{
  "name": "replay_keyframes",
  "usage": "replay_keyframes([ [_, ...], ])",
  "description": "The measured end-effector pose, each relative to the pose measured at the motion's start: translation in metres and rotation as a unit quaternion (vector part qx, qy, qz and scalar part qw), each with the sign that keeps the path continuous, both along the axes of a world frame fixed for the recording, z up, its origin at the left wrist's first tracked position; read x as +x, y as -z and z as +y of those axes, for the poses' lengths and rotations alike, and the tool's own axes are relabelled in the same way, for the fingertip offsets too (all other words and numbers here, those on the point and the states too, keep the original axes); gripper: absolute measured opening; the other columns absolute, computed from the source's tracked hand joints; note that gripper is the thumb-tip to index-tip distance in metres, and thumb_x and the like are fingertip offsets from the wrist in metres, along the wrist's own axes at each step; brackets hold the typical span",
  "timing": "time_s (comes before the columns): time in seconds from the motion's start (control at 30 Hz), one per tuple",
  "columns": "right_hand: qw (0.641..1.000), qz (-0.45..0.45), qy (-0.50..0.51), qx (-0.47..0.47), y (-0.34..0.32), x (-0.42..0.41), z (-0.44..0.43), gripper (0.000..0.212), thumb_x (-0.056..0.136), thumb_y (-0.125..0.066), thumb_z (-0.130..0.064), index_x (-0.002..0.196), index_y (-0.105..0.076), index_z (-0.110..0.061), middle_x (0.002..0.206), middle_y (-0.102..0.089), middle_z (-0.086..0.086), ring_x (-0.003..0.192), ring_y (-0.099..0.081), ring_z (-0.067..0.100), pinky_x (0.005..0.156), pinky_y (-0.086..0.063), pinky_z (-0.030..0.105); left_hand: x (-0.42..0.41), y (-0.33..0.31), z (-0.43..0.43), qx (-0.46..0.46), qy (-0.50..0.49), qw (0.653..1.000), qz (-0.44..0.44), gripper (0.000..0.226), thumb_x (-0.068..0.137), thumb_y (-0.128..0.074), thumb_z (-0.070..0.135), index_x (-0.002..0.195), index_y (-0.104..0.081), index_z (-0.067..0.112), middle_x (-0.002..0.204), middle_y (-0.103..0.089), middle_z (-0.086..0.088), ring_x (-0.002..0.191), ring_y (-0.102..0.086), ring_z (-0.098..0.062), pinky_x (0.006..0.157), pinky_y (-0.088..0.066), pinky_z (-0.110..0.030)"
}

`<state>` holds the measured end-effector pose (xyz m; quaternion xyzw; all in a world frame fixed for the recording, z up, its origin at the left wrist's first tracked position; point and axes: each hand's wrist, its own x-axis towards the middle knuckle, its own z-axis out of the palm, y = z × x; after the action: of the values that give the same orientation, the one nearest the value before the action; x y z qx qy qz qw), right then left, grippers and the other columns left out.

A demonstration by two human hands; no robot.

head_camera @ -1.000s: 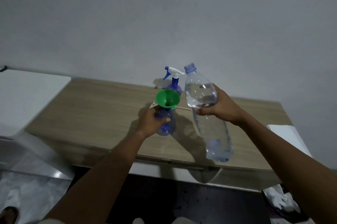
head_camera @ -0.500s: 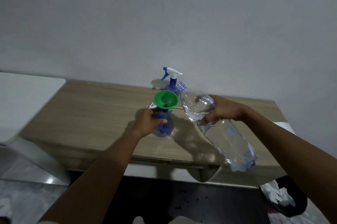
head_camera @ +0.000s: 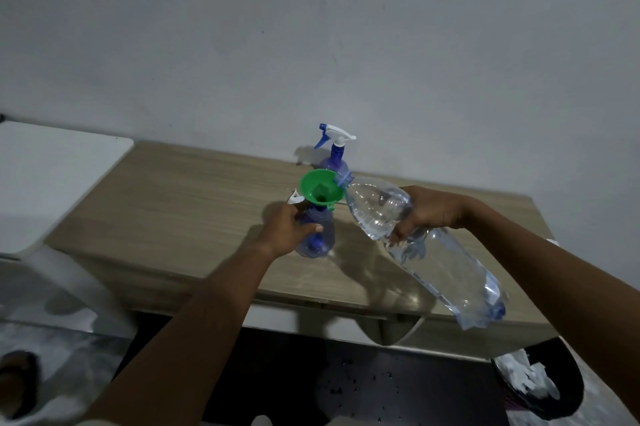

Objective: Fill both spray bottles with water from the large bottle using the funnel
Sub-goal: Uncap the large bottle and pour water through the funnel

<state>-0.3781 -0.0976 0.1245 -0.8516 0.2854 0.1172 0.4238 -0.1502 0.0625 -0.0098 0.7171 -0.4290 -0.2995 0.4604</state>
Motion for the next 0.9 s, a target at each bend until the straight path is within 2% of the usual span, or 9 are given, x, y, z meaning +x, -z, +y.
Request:
replay_keyframes([
  [0.2, 1.000, 0.019, 0.005, 0.018, -0.002, 0.004, -0.003, 0.057, 0.065, -0.090, -0.012, 0.116, -0.065, -0.012, 0.093, -0.078, 0.016, 0.080, -0.075, 0.026, 0.083, -0.061, 0.055, 0.000, 0.001, 0.000, -0.005, 0.001, 1.000, -0.001, 0.044, 0.082, -0.079, -0.001, 0.124, -0.067, -0.001, 0.095, -0.068, 0.002, 0.080, -0.060, 0.005, 0.072, -0.044, -0.002],
  [0.27, 0.999, 0.022, 0.009, 0.025, -0.003, 0.006, -0.004, 0.051, 0.071, -0.087, -0.003, 0.116, -0.063, -0.010, 0.082, -0.078, 0.008, 0.070, -0.073, 0.018, 0.067, -0.063, 0.038, 0.000, 0.000, 0.001, -0.008, 0.005, 1.000, 0.004, 0.044, 0.082, -0.079, 0.000, 0.125, -0.066, 0.000, 0.100, -0.070, -0.001, 0.087, -0.063, -0.003, 0.074, -0.045, -0.002],
  [0.33, 0.999, 0.030, 0.013, 0.032, -0.004, 0.008, -0.005, 0.045, 0.076, -0.082, 0.004, 0.115, -0.063, -0.008, 0.071, -0.075, 0.000, 0.060, -0.069, 0.011, 0.055, -0.055, 0.024, -0.001, 0.000, 0.001, -0.010, 0.006, 1.000, 0.011, 0.044, 0.083, -0.078, -0.001, 0.124, -0.066, 0.002, 0.103, -0.070, -0.001, 0.087, -0.063, -0.001, 0.077, -0.048, -0.004],
  [0.37, 0.999, 0.036, 0.015, 0.038, -0.004, 0.009, -0.006, 0.044, 0.074, -0.083, 0.001, 0.114, -0.064, -0.006, 0.071, -0.075, 0.002, 0.061, -0.069, 0.013, 0.056, -0.054, 0.023, -0.001, 0.000, 0.001, -0.011, 0.007, 1.000, 0.015, 0.044, 0.082, -0.079, 0.000, 0.125, -0.066, 0.002, 0.105, -0.071, -0.002, 0.090, -0.064, -0.003, 0.082, -0.050, -0.009],
  [0.43, 0.998, 0.050, 0.013, 0.038, -0.005, 0.010, -0.009, 0.056, 0.062, -0.089, -0.017, 0.111, -0.068, 0.002, 0.084, -0.077, 0.018, 0.071, -0.071, 0.025, 0.068, -0.057, 0.036, 0.000, 0.001, 0.001, -0.010, 0.009, 1.000, 0.023, 0.047, 0.082, -0.080, 0.002, 0.127, -0.066, 0.002, 0.110, -0.073, -0.005, 0.098, -0.066, -0.012, 0.088, -0.052, -0.016],
  [0.5, 0.997, 0.072, 0.009, 0.035, -0.005, 0.012, -0.012, 0.071, 0.054, -0.089, -0.027, 0.113, -0.068, 0.005, 0.093, -0.075, 0.028, 0.075, -0.070, 0.029, 0.073, -0.055, 0.047, 0.001, 0.001, 0.001, -0.010, 0.011, 1.000, 0.027, 0.048, 0.082, -0.080, 0.003, 0.128, -0.066, 0.003, 0.112, -0.073, -0.005, 0.102, -0.066, -0.014, 0.085, -0.050, -0.013],
  [0.67, 0.996, 0.084, 0.003, 0.018, -0.003, 0.013, -0.017, 0.080, 0.053, -0.087, -0.028, 0.122, -0.063, 0.003, 0.083, -0.073, 0.018, 0.065, -0.064, 0.025, 0.050, -0.048, 0.026, 0.001, 0.002, 0.000, -0.013, 0.012, 0.999, 0.027, 0.049, 0.082, -0.080, 0.004, 0.128, -0.066, 0.004, 0.109, -0.073, -0.003, 0.100, -0.066, -0.013, 0.089, -0.052, -0.018],
  [0.8, 0.996, 0.090, 0.003, 0.026, 0.000, 0.014, -0.020, 0.083, 0.049, -0.086, -0.031, 0.121, -0.063, 0.003, 0.085, -0.074, 0.020, 0.071, -0.067, 0.030, 0.051, -0.050, 0.026, 0.001, 0.003, 0.000, -0.014, 0.013, 0.999, 0.034, 0.049, 0.082, -0.080, 0.003, 0.128, -0.066, 0.004, 0.111, -0.073, -0.004, 0.104, -0.067, -0.015, 0.086, -0.050, -0.013],
  [0.9, 0.995, 0.090, -0.001, 0.034, 0.000, 0.015, -0.021, 0.083, 0.050, -0.087, -0.033, 0.121, -0.063, 0.003, 0.098, -0.074, 0.029, 0.079, -0.069, 0.035, 0.062, -0.057, 0.038, 0.001, 0.002, 0.000, -0.013, 0.009, 0.999, 0.030, 0.046, 0.083, -0.079, 0.002, 0.127, -0.066, 0.003, 0.108, -0.073, -0.003, 0.099, -0.066, -0.013, 0.080, -0.049, -0.007],
])
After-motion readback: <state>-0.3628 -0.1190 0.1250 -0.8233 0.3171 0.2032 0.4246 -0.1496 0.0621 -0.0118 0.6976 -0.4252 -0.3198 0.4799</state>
